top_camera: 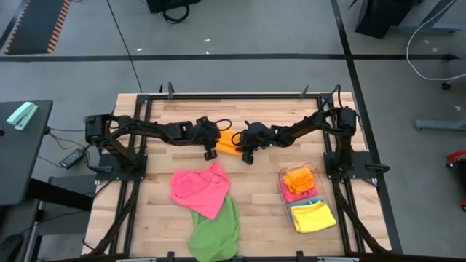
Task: Fold microfiber towels
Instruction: Fold the orange towel
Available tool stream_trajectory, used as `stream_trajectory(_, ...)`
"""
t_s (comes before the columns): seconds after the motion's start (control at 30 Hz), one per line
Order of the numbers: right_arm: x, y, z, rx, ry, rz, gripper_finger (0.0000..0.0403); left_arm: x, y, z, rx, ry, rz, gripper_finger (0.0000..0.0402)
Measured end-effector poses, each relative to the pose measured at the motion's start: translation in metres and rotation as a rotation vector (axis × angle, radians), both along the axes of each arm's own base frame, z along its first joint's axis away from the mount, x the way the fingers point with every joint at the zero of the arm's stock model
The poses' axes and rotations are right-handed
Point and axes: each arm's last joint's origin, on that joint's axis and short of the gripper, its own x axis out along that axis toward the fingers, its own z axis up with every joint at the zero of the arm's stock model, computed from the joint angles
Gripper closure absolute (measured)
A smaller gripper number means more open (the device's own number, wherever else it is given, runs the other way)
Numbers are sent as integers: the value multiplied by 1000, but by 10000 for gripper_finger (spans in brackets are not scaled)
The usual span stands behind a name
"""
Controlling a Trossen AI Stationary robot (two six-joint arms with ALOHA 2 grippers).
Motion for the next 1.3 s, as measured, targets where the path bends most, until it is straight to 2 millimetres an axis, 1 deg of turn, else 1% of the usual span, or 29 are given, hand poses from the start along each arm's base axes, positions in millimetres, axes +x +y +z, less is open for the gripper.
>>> stream_trajectory(0.07, 1, 0, 1, 0, 2, 0, 303, 4, 3, -2, 7, -26, 9, 300)
stream_trajectory(0.17, 2, 1, 1, 1, 1, 4, 303, 8, 9, -11, 17, -37, 63, 294)
stream_trajectory(0.33, 4, 5, 1, 4, 2, 18, 303, 10, 20, -40, 9, 44, 106, 276)
stream_trajectory(0.43, 4, 6, 1, 12, 5, 1, 303, 9, 20, -46, -27, 74, 94, 269)
stream_trajectory(0.53, 3, 5, 1, 12, 6, -1, 303, 7, 16, -46, -41, 102, 93, 268)
stream_trajectory(0.67, 3, 5, 1, 11, 10, -1, 303, 1, 16, -47, -40, 165, 106, 278)
stream_trajectory(0.77, 3, 5, 1, 11, 10, -1, 303, -3, 16, -44, -51, 184, 105, 286)
stream_trajectory(0.97, 3, 5, 0, 12, 12, -2, 304, -12, 8, -23, -30, 198, 44, 291)
stream_trajectory(1.07, 3, 4, 0, 11, 12, -4, 304, -14, 6, -14, -32, 167, 54, 283)
stream_trajectory(1.17, 3, 4, 0, 11, 11, -4, 304, -13, 3, -8, -48, 131, 58, 264)
stream_trajectory(1.3, 3, 4, 0, 9, 12, -2, 304, -15, 0, -14, -72, 178, 60, 234)
